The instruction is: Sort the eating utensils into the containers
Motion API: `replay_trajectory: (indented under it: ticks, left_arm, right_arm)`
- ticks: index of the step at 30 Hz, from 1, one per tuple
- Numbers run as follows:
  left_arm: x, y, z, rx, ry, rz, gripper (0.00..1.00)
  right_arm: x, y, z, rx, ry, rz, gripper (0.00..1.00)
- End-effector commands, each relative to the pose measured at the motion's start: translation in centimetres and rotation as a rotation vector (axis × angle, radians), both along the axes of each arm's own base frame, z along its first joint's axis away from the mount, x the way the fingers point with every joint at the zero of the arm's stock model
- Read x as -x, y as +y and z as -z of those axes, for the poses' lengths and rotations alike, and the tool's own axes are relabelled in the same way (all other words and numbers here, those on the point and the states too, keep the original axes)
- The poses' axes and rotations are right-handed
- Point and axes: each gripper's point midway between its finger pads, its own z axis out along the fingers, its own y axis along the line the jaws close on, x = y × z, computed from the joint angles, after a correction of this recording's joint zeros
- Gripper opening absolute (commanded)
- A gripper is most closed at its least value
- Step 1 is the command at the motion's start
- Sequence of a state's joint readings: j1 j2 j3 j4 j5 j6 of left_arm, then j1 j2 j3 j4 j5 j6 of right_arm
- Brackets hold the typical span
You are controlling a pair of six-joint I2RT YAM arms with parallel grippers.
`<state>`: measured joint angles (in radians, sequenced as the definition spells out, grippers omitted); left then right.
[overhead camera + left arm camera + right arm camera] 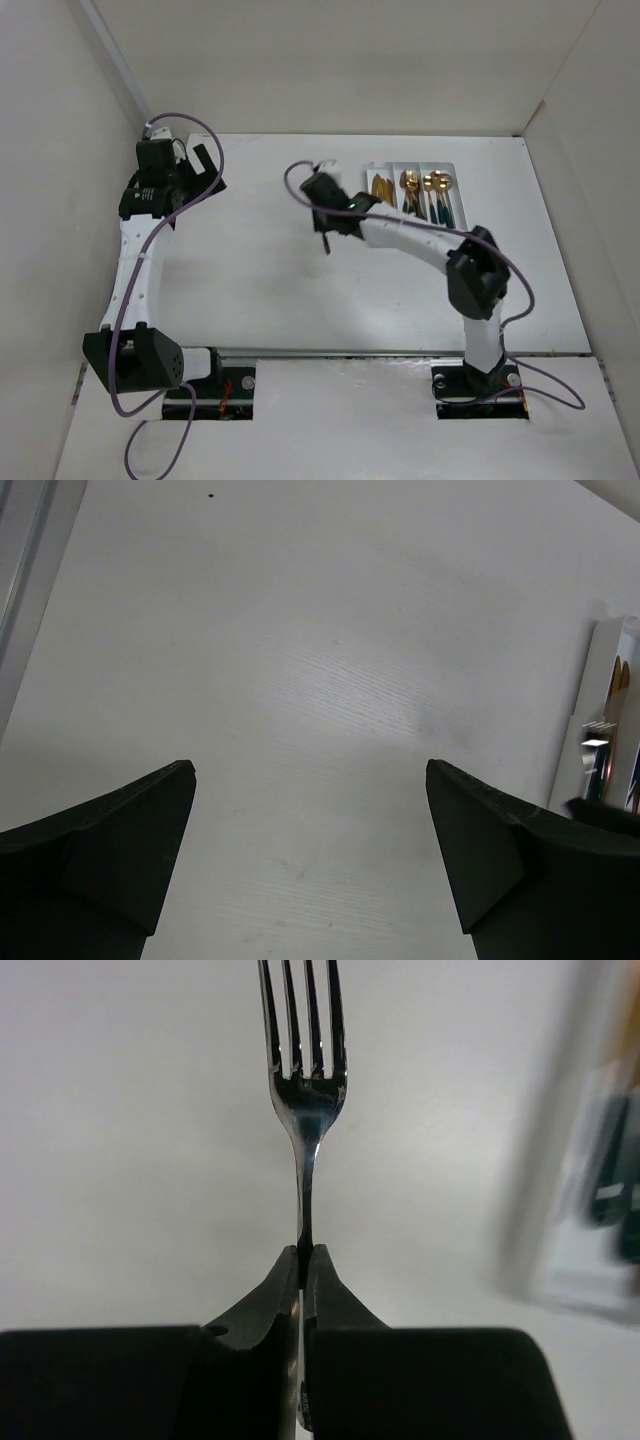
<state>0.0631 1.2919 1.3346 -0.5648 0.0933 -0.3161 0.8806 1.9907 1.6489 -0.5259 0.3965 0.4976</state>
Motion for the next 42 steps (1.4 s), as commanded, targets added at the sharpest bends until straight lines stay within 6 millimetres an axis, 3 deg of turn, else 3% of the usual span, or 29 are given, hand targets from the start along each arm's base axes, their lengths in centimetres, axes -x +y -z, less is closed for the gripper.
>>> replay_trajectory:
  ticks: [1,2,3,5,6,7,10,15,19,24,25,28,30,31,32,34,35,36,37,38,39,41,42]
  left_arm:
    - [0.1,0.2,-1.2,-0.004,-0.053,-0.003,1.00]
    - [0.0,0.2,-0.4,-0.002,-0.033,-0.003,1.00]
    - [0.0,0.2,-0.4,-0.002,-0.033,-0.003,1.00]
    - [0.0,-0.2,0.3,0.012,-0.014,0.014,1.00]
    - [0.0,-0.2,0.3,0.012,-0.014,0.014,1.00]
    - [-0.1,-0.2,0.2,0.011,-0.023,0.014,0.99]
    - [-0.4,-0.3,0.8,0.018,-0.005,0.021,0.99]
    - [-0.4,-0.3,0.8,0.018,-0.005,0.021,0.99]
    - [-0.6,-0.3,1.9,0.021,0.026,0.021,0.99]
    - [-0.5,-0.5,1.9,0.026,0.025,0.028,0.99]
    - [-0.5,-0.5,1.9,0.026,0.025,0.028,0.99]
    - [-0.5,-0.5,1.9,0.026,0.025,0.028,0.99]
    - [-0.5,-0.5,1.9,0.026,0.025,0.028,0.99]
    - [-0.4,-0.3,1.6,0.020,0.017,0.021,0.99]
    - [-0.4,-0.3,1.6,0.020,0.017,0.021,0.99]
    - [-0.4,-0.2,1.6,0.001,0.016,0.036,0.99]
    - [-0.6,-0.6,1.4,0.004,0.002,0.067,0.99]
    - [-0.7,-1.1,1.5,0.009,-0.009,0.107,0.99]
    - [-0.2,-2.9,2.2,0.018,0.001,0.223,0.99]
    - [0.2,-4.1,2.6,0.015,0.005,0.290,0.99]
    - [0.6,-5.3,3.0,0.014,0.008,0.361,0.99]
    - [2.0,-8.2,4.5,0.027,0.032,0.509,0.99]
    - [2.2,-8.5,5.1,-0.016,0.031,0.563,0.99]
  right_arm:
    - [-6.9,-8.6,-8.0,0.003,-0.208,0.113,0.00]
    - [-7.8,-10.2,-7.4,0.021,-0.193,0.117,0.00]
    - [-9.3,-14.1,-7.0,0.052,-0.186,0.181,0.00]
    - [-10.6,-17.6,-6.6,0.105,-0.180,0.203,0.00]
    - [-11.6,-20.4,-6.3,0.123,-0.180,0.251,0.00]
    - [-11.9,-21.5,-5.2,0.136,-0.161,0.253,0.00]
    - [-13.2,-24.0,-3.5,0.166,-0.137,0.255,0.00]
    - [-13.2,-25.5,-0.4,0.180,-0.082,0.280,0.00]
    - [-13.0,-26.1,1.9,0.202,-0.036,0.285,0.00]
    - [-13.3,-26.2,2.7,0.218,-0.022,0.291,0.58]
    - [-13.0,-26.5,2.6,0.233,-0.008,0.296,0.74]
    - [-13.5,-27.1,-0.1,0.245,-0.058,0.333,0.88]
    - [-13.3,-28.1,-4.5,0.203,-0.143,0.390,0.94]
    - [-13.3,-29.5,-6.4,0.194,-0.179,0.426,0.97]
    - [-12.4,-30.3,-10.2,0.145,-0.248,0.460,1.00]
    - [-10.9,-33.3,-14.1,0.104,-0.325,0.561,1.00]
    - [-9.3,-34.7,-14.5,0.106,-0.337,0.604,1.00]
    - [-7.1,-36.2,-19.2,0.035,-0.458,0.671,1.00]
    - [-5.3,-38.8,-20.7,0.035,-0.515,0.765,1.00]
    - [-3.3,-40.2,-19.6,0.046,-0.520,0.812,1.00]
    - [-0.3,-41.4,-23.2,-0.016,-0.642,0.862,1.00]
    - [3.1,-43.1,-23.8,-0.025,-0.712,0.927,1.00]
    - [4.3,-43.2,-21.6,-0.013,-0.692,0.926,1.00]
